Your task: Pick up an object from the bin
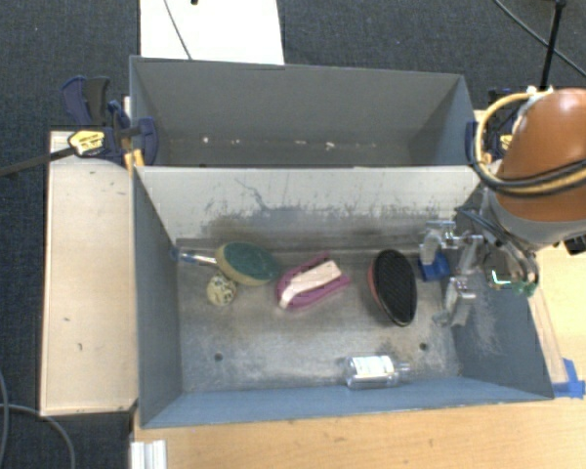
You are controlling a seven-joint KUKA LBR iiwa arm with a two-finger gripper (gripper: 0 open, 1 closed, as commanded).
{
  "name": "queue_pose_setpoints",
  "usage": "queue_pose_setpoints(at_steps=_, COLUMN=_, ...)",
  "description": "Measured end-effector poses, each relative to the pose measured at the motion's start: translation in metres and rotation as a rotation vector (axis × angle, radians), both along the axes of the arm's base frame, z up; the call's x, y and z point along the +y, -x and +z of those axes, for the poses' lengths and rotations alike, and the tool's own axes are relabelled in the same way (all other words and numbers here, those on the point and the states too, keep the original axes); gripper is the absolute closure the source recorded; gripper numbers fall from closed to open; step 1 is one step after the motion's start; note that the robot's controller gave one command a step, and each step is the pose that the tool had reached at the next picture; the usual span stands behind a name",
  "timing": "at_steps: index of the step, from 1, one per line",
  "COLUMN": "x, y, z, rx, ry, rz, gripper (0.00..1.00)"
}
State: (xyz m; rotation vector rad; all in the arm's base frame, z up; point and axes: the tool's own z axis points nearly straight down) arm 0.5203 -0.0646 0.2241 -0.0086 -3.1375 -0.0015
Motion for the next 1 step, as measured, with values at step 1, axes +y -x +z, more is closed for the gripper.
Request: queue_pose_setpoints(at_steps=1, x=0.0369, y=-0.0375, z=-0.1295, rx=-0.001, ry=-0.001, rz=0.04, gripper=0.0)
